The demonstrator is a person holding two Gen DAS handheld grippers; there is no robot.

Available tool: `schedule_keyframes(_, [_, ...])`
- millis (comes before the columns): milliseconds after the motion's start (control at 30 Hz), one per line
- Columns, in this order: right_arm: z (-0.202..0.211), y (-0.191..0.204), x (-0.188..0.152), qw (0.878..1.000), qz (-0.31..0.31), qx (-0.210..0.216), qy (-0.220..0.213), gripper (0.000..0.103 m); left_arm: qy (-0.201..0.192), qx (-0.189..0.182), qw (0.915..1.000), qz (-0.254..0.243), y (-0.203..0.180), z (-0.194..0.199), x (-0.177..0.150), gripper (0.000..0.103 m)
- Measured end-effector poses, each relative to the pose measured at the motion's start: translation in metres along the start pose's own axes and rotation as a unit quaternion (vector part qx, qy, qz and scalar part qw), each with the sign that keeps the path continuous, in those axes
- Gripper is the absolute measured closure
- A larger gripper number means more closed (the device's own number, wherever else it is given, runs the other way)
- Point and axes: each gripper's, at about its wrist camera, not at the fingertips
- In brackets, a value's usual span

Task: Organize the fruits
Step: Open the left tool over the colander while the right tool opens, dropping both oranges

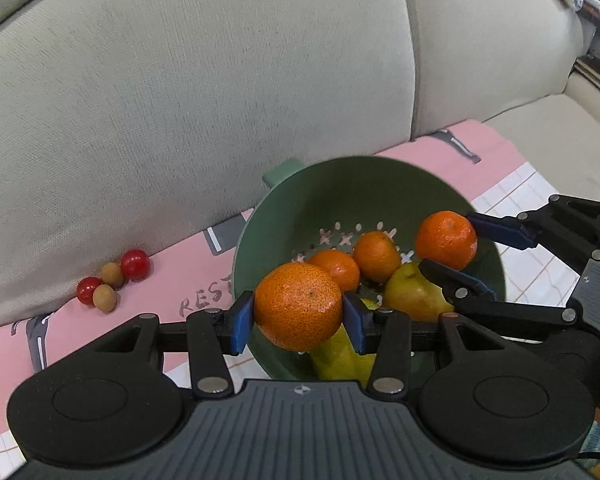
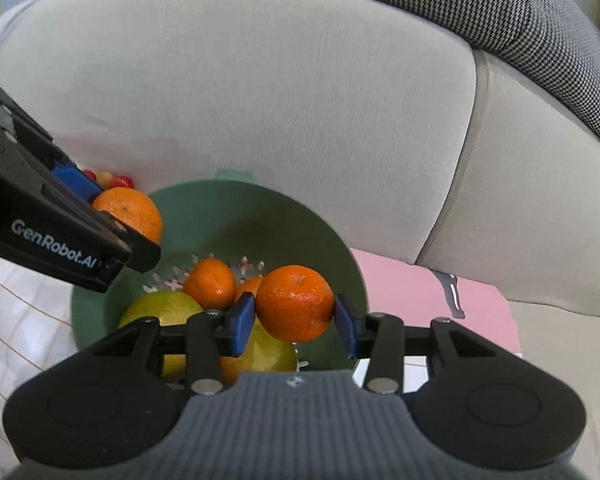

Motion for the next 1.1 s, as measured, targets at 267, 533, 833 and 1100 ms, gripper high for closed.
schedule_keyframes(267, [-0.013,0.009,0.001,0.999,0.040,-0.017,0.010,0.062,0.012,0.004,0.9999,-0.008,0.003,-0.013,0.000,0.051])
schedule_keyframes(533, [-0.019,0.016,0.007,0.997,0.070,-0.024,0.021,0.062,0.038,-0.001,0.9993,-0.005,0.002,-0.028,0.000,0.050])
schedule_keyframes(833, [-0.024,0.010,0.015,0.997,0.060,-0.009,0.050,0.063,0.044,-0.007,0.9990,0.002,0.005,-0.030,0.001,0.046])
schedule_keyframes(1100, [-0.016,0.011,0.020,0.997,0.056,-0.006,0.052,0.056,0.032,-0.014,0.9994,0.007,0.008,-0.017,0.001,0.045])
Point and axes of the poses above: each gripper's, at about its wrist camera, not at the fingertips, and z roughly against the way its jaws point, y to its left, x to its top, and after that the axes turned 13 degrees about z, right-handed
